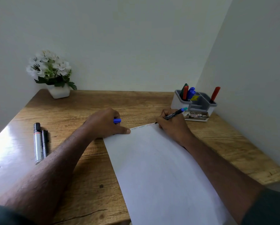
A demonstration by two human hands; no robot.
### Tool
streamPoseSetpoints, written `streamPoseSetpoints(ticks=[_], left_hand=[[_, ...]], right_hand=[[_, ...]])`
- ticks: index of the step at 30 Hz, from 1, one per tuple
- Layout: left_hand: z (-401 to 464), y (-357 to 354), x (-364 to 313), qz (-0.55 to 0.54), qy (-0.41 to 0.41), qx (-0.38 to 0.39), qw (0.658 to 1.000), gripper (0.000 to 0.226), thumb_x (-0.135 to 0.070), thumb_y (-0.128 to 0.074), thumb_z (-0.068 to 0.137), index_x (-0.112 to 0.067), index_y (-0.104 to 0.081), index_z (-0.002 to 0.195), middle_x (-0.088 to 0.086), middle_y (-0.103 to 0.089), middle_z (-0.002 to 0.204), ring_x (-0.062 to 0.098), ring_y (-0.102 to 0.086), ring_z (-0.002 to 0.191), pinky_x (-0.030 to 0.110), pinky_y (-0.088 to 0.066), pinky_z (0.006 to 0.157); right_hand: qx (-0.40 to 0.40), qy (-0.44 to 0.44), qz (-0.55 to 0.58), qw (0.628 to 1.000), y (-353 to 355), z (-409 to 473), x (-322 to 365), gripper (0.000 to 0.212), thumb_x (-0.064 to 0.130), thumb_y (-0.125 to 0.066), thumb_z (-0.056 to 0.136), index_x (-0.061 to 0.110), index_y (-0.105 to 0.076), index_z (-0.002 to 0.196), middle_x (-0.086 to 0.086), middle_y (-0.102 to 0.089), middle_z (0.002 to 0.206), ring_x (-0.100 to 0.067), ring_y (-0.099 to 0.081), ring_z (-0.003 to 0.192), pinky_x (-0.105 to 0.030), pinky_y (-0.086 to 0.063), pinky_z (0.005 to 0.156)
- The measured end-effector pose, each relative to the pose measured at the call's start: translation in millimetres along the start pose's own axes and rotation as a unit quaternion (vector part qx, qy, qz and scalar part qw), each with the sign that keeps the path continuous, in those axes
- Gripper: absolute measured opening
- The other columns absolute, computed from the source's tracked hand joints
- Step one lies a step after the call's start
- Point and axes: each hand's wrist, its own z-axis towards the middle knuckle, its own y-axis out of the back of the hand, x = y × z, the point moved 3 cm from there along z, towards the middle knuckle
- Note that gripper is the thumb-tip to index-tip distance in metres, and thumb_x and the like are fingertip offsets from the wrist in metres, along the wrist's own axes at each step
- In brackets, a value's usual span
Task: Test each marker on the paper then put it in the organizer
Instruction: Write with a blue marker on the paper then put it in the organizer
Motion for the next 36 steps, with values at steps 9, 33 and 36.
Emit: streamPoseSetpoints(ticks=[9,33,36], left_hand=[[-0.3,0.0,0.2,-0.002,0.003,0.001,1.000,0.045,-0.063,-0.077,0.071,-0.021,-0.061,0.075,-0.003,-0.062,0.071,0.013,-0.056,0.068,0.027,-0.036,0.058],[-3.5,1.3,-2.1,0.002,-0.002,0.001,1.000,0.044,-0.061,-0.076,0.074,-0.021,-0.058,0.073,-0.004,-0.060,0.071,0.011,-0.054,0.066,0.026,-0.034,0.056],[-3.7,2.2,-3.2,0.007,-0.001,0.002,1.000,0.044,-0.062,-0.076,0.073,-0.021,-0.059,0.074,-0.004,-0.060,0.071,0.011,-0.054,0.067,0.026,-0.033,0.056]], right_hand=[[-0.015,-0.017,0.002,1.000,0.4,2.0,-1.8,0.021,0.007,-0.068,0.082,-0.005,-0.059,0.068,-0.008,-0.060,0.061,-0.006,-0.050,0.051,-0.017,-0.042,0.050],[-0.021,-0.018,0.002,1.000,0.7,5.9,-6.4,0.022,0.008,-0.068,0.078,0.000,-0.055,0.063,-0.011,-0.057,0.061,-0.015,-0.049,0.058,-0.030,-0.040,0.056],[-0.029,-0.014,0.005,0.999,0.4,5.9,-6.8,0.021,0.007,-0.068,0.078,0.003,-0.056,0.061,-0.009,-0.056,0.059,-0.013,-0.049,0.056,-0.029,-0.041,0.055]])
